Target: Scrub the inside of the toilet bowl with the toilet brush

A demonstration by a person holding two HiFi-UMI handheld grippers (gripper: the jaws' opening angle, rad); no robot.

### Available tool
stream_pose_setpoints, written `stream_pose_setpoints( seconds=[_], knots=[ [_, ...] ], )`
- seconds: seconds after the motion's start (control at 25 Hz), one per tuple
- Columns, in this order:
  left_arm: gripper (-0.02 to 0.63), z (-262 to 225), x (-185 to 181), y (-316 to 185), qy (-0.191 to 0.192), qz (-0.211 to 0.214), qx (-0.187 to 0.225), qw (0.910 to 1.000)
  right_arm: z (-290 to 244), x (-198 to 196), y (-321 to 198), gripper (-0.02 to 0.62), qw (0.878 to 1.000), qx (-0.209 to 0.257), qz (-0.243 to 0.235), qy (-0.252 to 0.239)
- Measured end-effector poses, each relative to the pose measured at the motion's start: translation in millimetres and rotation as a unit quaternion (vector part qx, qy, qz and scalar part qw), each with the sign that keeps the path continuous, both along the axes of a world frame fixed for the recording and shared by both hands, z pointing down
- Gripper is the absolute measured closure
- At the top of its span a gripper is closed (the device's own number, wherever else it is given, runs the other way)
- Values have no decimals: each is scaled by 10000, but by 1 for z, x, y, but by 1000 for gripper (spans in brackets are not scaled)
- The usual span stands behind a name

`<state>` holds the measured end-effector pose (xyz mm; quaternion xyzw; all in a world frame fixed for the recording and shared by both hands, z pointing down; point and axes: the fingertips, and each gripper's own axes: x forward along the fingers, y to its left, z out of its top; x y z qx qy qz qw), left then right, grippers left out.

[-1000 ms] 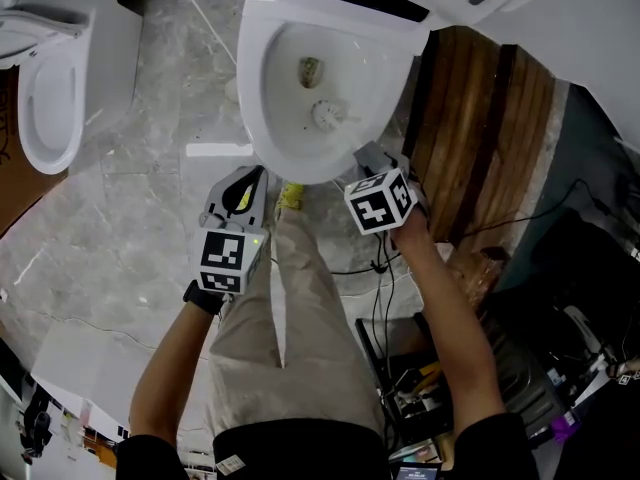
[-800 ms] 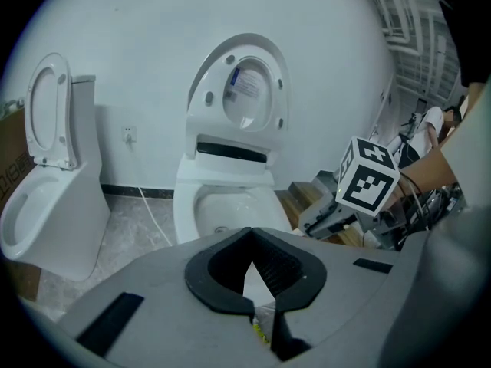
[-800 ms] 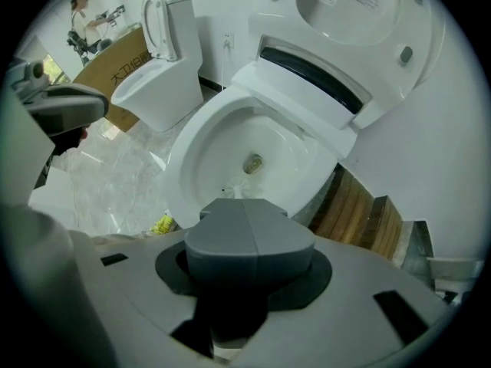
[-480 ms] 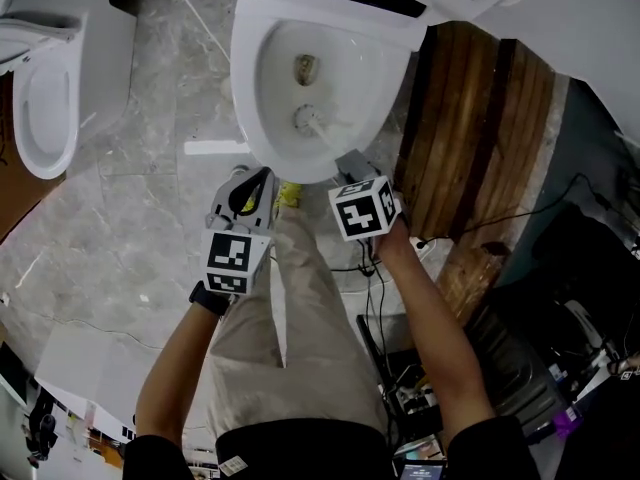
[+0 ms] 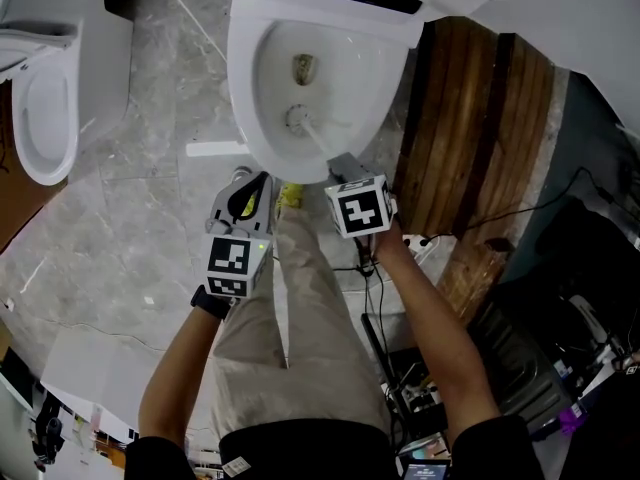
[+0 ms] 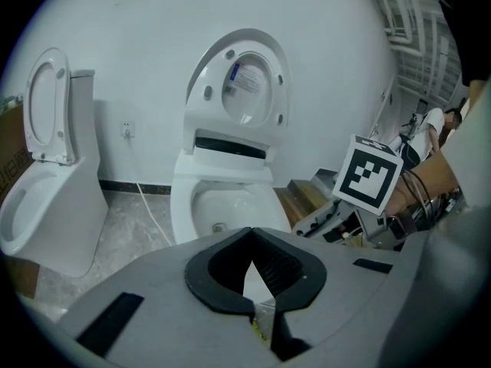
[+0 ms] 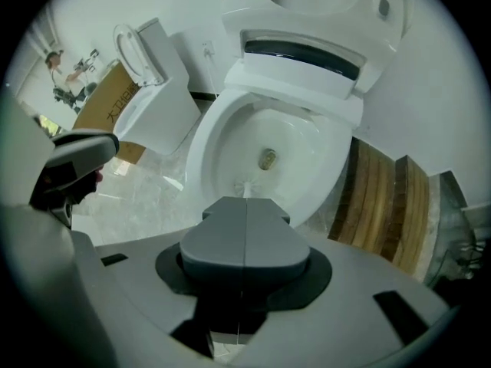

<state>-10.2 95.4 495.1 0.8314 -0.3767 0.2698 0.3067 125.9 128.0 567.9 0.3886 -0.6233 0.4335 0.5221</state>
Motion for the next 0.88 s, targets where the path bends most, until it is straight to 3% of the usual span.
stream_pose_setpoints(
  seconds=[0.4, 0.88],
  knots=[
    [589, 3, -16, -6, -19, -148, 2, 9999, 7, -10, -7, 430, 9937, -114, 964, -567],
    [589, -1, -30, -16, -67, -165, 66, 9998, 18, -24, -40, 431, 9860, 208, 1417, -857]
  ],
)
